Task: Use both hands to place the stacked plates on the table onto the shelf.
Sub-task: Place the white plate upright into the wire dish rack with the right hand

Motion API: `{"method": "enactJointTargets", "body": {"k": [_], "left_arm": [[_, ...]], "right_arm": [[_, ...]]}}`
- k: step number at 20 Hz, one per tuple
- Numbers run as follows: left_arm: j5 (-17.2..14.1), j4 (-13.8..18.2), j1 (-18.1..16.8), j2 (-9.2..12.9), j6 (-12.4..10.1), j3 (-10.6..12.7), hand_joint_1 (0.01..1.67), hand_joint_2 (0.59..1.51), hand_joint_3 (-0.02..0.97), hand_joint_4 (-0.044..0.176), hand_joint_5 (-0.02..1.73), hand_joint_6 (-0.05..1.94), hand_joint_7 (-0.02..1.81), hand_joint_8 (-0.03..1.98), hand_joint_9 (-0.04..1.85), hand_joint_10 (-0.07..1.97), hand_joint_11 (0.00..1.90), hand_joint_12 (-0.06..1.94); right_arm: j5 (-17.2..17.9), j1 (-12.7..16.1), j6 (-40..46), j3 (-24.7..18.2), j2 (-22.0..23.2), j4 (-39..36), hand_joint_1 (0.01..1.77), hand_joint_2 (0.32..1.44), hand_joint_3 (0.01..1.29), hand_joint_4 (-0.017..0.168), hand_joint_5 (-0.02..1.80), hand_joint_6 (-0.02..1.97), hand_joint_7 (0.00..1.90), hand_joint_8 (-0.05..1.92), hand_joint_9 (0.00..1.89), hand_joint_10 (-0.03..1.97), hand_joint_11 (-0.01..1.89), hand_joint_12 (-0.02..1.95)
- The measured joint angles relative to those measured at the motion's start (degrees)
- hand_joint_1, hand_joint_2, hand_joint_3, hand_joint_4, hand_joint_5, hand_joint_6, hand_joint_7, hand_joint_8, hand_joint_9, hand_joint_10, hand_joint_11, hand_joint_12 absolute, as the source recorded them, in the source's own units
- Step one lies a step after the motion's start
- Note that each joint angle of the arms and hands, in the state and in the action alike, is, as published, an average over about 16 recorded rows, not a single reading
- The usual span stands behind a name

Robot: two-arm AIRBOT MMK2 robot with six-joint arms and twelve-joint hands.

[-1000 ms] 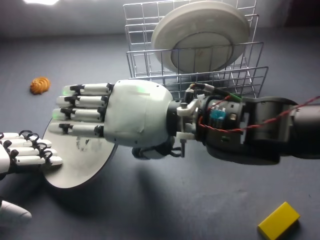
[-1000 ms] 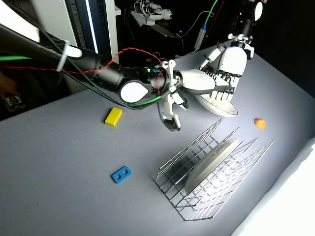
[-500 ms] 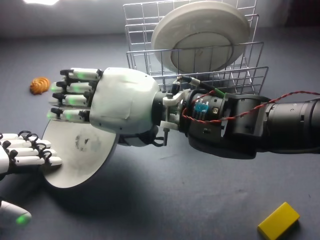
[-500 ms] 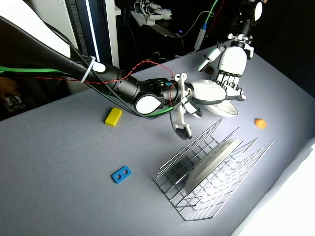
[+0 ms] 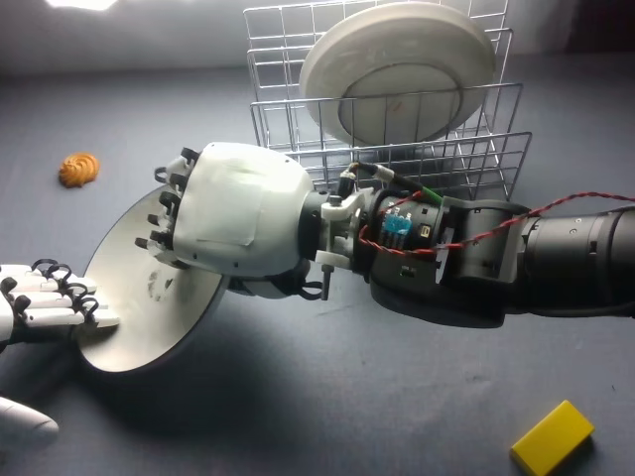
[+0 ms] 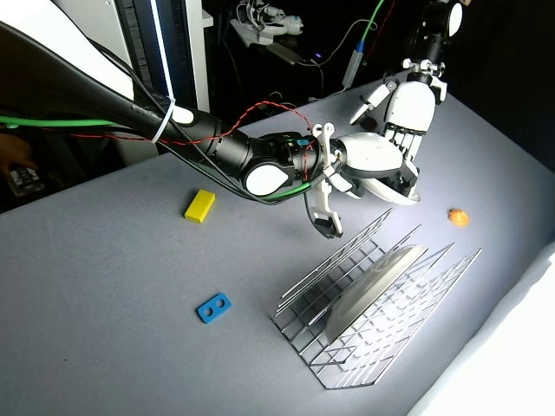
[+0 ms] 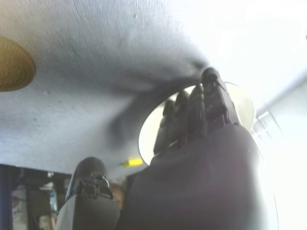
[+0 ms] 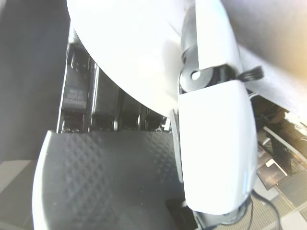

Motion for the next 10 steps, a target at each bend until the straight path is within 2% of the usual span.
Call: {"method": "enactJointTargets", "body": {"k": [5,10], "left_arm": [[-0.3,-1.2,-2.1,1.0,0.0,0.5,0.02,1.139,0.008,-0.004,0.13,-0.01,0.11,-0.01,0.06,-0.02,0.06,0.02],[-1.0,-2.3,-5.3,2.6,0.1,1.6,0.02,1.14,0.008,-0.001,0.14,0.0,0.13,-0.01,0.08,-0.01,0.05,0.02]], "right_arm": [[0.5,-0.3,0.4,0.0,0.0,0.0,1.22,0.96,0.01,-0.009,0.92,0.61,1.04,0.56,1.19,0.03,0.8,0.78],[0.5,-0.3,0.9,-0.7,0.7,0.0,1.22,0.96,0.01,-0.009,0.93,0.62,1.07,0.61,1.23,0.02,0.86,0.77]]}}
